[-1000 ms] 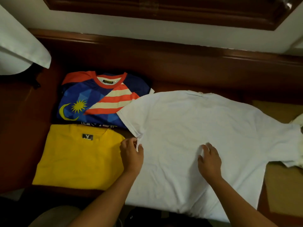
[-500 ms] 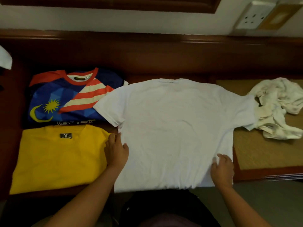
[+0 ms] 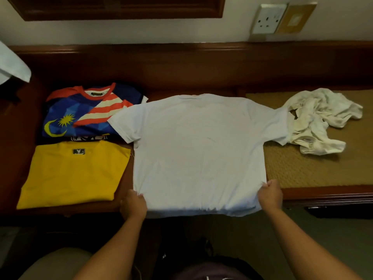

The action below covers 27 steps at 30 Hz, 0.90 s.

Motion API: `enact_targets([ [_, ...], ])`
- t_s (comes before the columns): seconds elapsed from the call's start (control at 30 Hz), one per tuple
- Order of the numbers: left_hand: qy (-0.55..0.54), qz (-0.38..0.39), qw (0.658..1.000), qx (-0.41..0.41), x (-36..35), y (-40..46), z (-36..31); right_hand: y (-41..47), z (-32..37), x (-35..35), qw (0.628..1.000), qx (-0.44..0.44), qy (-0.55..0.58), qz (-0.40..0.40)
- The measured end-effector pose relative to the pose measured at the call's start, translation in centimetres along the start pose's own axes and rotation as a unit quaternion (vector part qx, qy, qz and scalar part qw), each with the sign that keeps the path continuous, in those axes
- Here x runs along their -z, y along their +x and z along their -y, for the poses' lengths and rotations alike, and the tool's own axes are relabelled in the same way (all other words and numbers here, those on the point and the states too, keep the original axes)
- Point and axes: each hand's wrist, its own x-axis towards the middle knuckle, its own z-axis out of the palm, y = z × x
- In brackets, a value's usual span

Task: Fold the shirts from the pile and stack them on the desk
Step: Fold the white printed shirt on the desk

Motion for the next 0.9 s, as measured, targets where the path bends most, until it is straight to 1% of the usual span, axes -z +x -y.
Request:
enact_targets([
  [0.07,0.042,0.022,0.999,-0.019,0.1,0.8,0.2,0.6,-0.3,1.1,0.999,-0.008,0.033,0.005],
  [0.13,0.054,0.031,0.998,-0.011,0.3,1.6,0.8,1.4,-0.8,2.3,0.999,-0.018,0.037,-0.006],
  [0.2,0.056,0.03,0.998,-0.007,0.7,1.9,1.5,2.0,-0.9,3.3,1.0,-0.019,0.02,-0.001],
  [0.3,0.03,0.011,0.998,-0.046,1.2,0.8,1.5,2.3,-0.7,3.3,0.998,0.034,-0.049,0.029],
  [0.37,0.076,0.0,0.993,-0.094,1.3,-0.2,0.7,2.0,-0.3,2.6,0.991,0.085,-0.098,0.025],
  [0.43,0.085,-0.003,0.989,-0.123,1.1,-1.3,-0.5,1.3,0.3,1.8,0.986,0.121,-0.111,0.018],
  [0.5,0.068,0.019,0.987,-0.143,0.8,-1.9,-1.5,0.6,1.0,1.1,0.982,0.155,-0.107,0.023],
  [0.57,0.049,0.037,0.985,-0.163,0.8,-2.3,-2.6,-0.1,2.1,0.2,0.978,0.179,-0.093,0.047],
  [0.7,0.005,0.064,0.982,-0.176,0.9,-2.4,-4.9,-0.8,4.4,-1.7,0.973,0.204,-0.056,0.097],
  [0.8,-0.033,0.047,0.981,-0.185,1.6,-1.3,-6.4,-0.8,6.8,-3.3,0.964,0.228,-0.052,0.125],
  [0.9,-0.057,0.002,0.984,-0.168,3.1,1.2,-7.7,-0.8,10.7,-5.5,0.953,0.261,-0.053,0.142],
])
